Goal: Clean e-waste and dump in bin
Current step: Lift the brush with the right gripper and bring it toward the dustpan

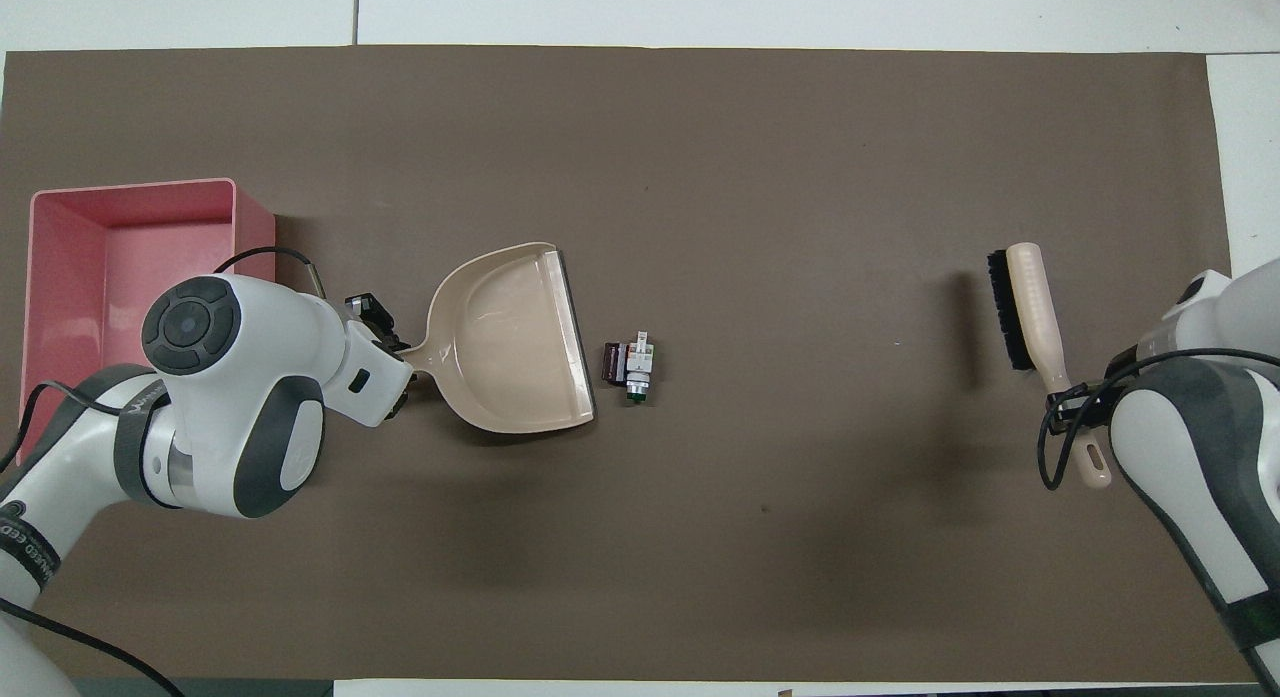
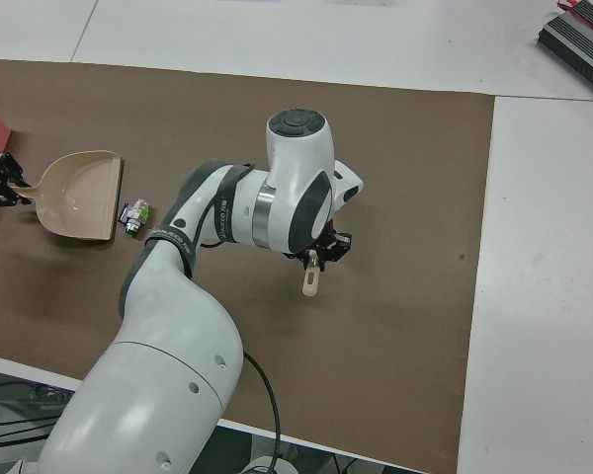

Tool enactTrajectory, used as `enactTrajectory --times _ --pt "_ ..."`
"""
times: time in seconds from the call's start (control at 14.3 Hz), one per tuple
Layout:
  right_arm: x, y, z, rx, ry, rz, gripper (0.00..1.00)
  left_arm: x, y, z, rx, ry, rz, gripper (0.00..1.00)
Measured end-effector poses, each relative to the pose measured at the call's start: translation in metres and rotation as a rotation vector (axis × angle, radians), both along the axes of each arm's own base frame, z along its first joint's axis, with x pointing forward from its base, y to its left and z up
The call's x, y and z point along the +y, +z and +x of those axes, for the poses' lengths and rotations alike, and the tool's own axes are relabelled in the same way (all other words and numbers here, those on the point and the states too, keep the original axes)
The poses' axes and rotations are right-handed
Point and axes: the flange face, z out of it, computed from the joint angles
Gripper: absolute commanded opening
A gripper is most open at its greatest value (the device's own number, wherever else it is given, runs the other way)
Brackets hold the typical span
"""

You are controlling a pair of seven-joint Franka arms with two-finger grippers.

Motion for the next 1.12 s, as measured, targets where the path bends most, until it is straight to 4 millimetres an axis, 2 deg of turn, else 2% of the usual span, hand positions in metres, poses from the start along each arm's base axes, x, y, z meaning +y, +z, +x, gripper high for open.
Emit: enactTrajectory --times 0.07,0.21,0.35,0.56,0.7,0.91,1.12 --pt "0.024 0.018 0.007 0.005 0.020 -0.009 0.00 0.000 0.001 0.001 -0.002 0.001 -0.001 0.00" --pt "0.093 0.039 0.013 -0.002 0.061 -0.038 0.00 0.000 0.008 0.005 -0.002 0.002 -0.002 0.00" --pt "0.164 0.039 0.007 -0.009 0.105 -0.065 0.00 -0.001 0.027 0.012 0.034 0.000 0.003 0.00" --pt "0.233 0.023 -0.011 0.009 0.079 -0.066 0.00 -0.003 0.045 0.017 0.063 -0.037 0.050 0.00" --pt "0.255 0.012 -0.016 0.022 0.057 -0.038 0.00 -0.007 0.043 0.016 0.054 -0.090 0.111 0.00" --pt "0.257 0.004 -0.017 0.031 0.048 -0.025 0.00 -0.019 0.036 0.012 0.046 -0.188 0.177 0.00" --pt "0.279 0.002 -0.028 0.031 0.046 -0.036 0.00 -0.025 0.032 0.009 0.051 -0.248 0.186 0.00"
